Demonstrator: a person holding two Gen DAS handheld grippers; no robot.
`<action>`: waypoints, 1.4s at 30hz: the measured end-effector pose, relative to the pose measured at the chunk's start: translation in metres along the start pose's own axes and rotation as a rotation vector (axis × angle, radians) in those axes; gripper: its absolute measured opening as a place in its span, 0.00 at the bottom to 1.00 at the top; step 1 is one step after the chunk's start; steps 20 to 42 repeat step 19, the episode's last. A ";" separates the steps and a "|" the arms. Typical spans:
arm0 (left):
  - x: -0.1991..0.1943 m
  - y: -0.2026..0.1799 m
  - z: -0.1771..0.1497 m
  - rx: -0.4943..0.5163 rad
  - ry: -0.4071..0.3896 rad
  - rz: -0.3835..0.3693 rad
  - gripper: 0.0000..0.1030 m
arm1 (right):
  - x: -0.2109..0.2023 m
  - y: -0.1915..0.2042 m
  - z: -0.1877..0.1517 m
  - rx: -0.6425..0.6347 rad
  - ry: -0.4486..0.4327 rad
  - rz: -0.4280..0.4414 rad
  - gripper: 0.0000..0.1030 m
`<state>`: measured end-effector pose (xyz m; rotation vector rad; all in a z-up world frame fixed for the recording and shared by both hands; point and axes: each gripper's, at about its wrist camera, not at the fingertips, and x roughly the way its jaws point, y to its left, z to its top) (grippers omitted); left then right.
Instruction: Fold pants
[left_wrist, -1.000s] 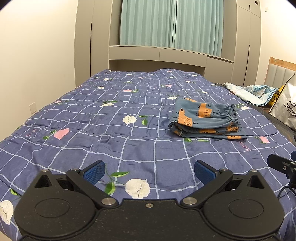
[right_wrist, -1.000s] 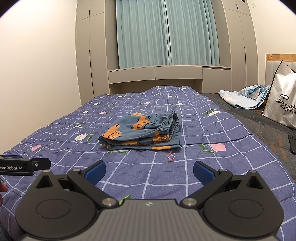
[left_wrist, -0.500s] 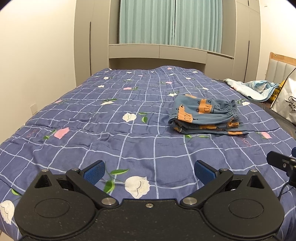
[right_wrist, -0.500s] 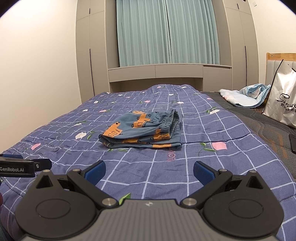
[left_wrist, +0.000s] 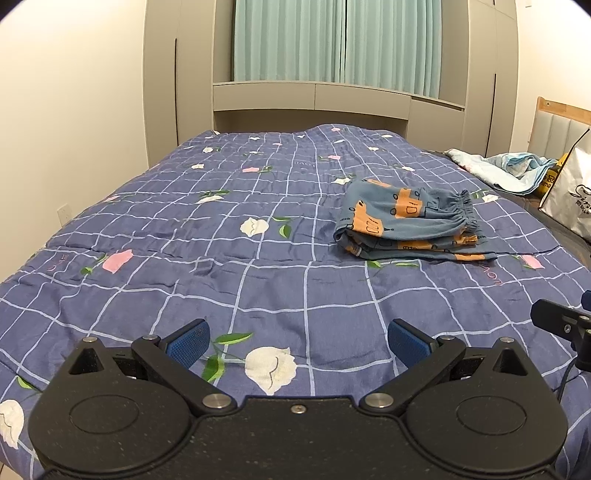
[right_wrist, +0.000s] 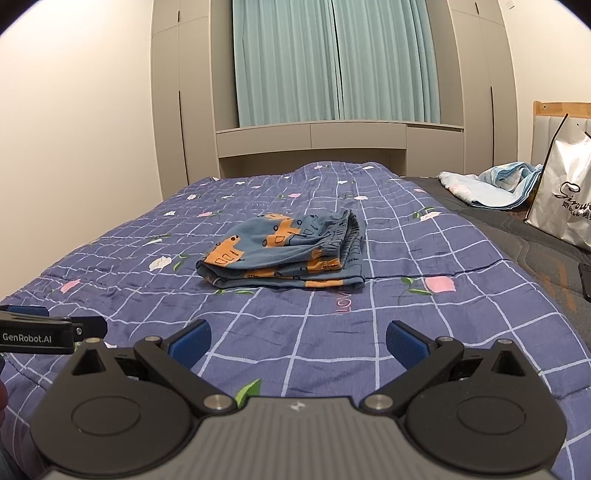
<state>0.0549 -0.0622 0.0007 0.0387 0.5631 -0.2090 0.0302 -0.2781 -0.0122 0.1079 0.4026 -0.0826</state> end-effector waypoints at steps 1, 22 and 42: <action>0.001 0.000 0.000 0.001 0.002 -0.001 0.99 | 0.000 0.000 0.000 0.000 0.001 -0.001 1.00; 0.014 0.000 -0.004 0.001 0.035 -0.016 0.99 | 0.009 -0.001 -0.002 0.004 0.031 -0.001 1.00; 0.014 0.000 -0.004 0.001 0.035 -0.016 0.99 | 0.009 -0.001 -0.002 0.004 0.031 -0.001 1.00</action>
